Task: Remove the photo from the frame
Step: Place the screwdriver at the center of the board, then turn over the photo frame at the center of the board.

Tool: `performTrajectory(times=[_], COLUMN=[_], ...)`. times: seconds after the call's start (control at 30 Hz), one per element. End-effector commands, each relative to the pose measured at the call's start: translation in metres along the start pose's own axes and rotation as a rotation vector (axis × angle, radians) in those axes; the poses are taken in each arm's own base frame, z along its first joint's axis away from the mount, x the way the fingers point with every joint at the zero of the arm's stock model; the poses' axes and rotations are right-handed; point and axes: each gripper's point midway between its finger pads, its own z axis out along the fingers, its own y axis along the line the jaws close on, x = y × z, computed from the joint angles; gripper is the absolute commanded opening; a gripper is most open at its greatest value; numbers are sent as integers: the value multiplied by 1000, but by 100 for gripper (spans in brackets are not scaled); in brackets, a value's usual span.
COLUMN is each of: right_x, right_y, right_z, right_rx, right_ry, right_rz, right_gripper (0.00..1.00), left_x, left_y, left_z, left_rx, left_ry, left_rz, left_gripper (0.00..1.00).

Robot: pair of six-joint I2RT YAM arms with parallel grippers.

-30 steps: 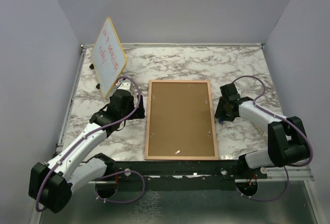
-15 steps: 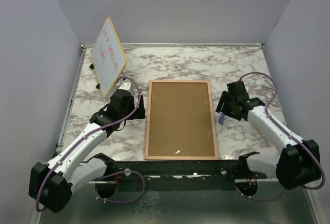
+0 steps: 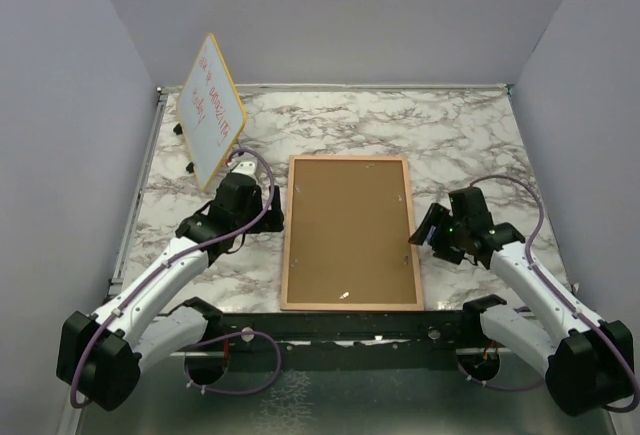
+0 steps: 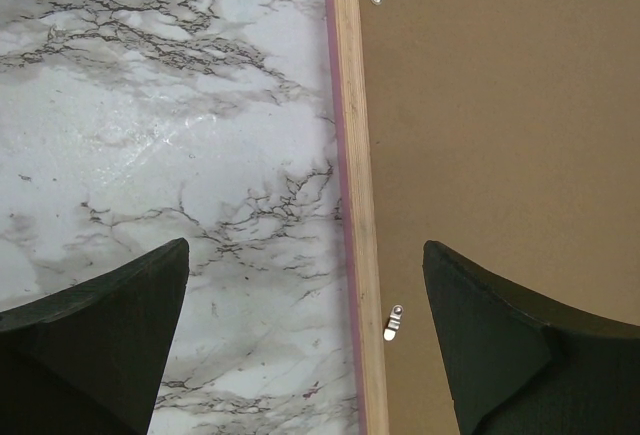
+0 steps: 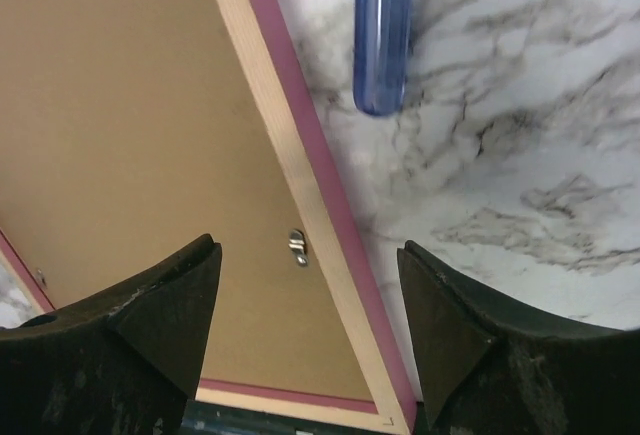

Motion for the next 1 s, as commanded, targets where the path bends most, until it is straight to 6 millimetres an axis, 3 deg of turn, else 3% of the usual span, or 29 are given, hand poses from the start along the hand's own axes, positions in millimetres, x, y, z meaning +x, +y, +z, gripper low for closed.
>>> performTrajectory(times=[0.0,0.27,0.5,0.73,0.97], right_x=[40,47,53,62,68], right_y=[6,-8,-11,-9,-9], right_z=[6,11,17,17,16], right_rx=[-95,-38,-7,49,136], right_ry=[160,178,205,218,182], right_rz=[46,32,4,-49,-95], right_gripper=[75,69,57,56,56], left_x=[-6,-4,1,9,22], left_y=[-12,-12,-15,-17,-16], left_z=[0,2,5,11,32], left_rx=[48,47,62,62,41], left_ry=[-3,8,31,67,78], left_rz=[5,7,5,-44,-152], left_gripper=[99,99,99,99,99])
